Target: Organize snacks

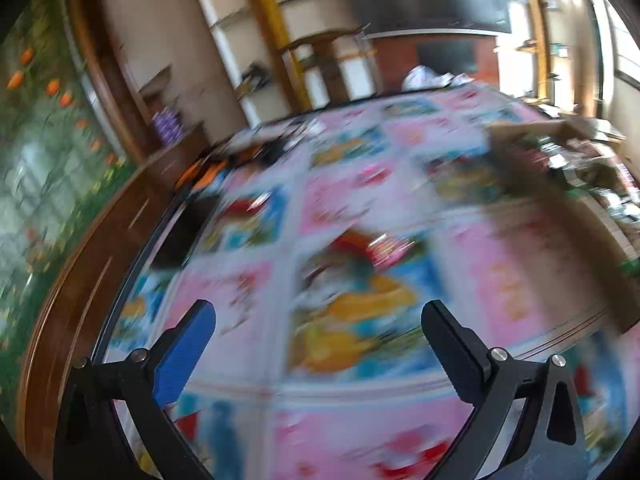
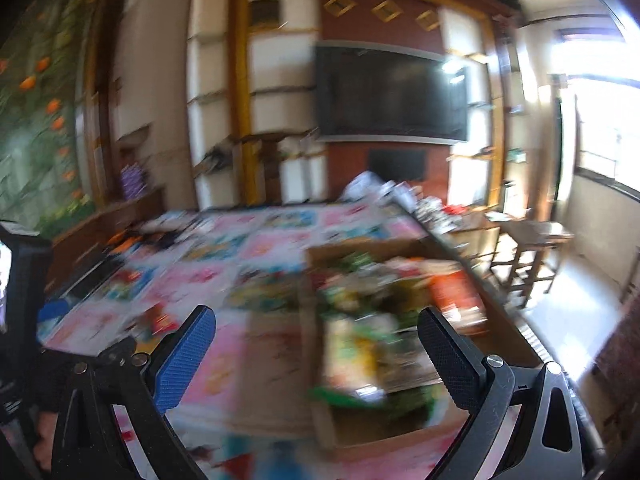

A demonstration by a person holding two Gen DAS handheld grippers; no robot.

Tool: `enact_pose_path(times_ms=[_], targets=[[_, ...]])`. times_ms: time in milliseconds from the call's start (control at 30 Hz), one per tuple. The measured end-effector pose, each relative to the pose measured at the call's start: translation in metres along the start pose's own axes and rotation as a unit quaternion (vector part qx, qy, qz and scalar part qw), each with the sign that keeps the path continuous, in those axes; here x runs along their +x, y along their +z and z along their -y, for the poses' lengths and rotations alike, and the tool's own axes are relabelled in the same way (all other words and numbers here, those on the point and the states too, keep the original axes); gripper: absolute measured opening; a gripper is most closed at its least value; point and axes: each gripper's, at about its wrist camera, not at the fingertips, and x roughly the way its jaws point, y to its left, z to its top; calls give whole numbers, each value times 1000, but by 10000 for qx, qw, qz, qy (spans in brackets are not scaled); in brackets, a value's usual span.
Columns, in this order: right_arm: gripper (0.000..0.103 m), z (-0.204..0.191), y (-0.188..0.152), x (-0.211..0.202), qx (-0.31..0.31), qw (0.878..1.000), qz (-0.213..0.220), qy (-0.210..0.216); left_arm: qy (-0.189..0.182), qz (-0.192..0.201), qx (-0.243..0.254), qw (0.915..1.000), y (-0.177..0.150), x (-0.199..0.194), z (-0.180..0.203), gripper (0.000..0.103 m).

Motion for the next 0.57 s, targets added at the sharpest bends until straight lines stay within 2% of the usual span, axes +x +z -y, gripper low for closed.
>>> enact_pose_path(times_ms=[133,267,400,567], targets=[[102,-35,-8,30,-182,9959,-782,426,273,-270,-164,9991,-11,17,-33,103],[102,-58,-19,56,-290,9875,-1453,532,313,-369,-237,9985,-18,27,-52,103],[102,-69,-27,69,-379,9834,-1726,414,-179,-719,-273,9969,-20,43,-57,103],[102,-73,-30,79,-467,9804,-1896,254,-766,-1140,-251,9902,-19,66,-59,103]])
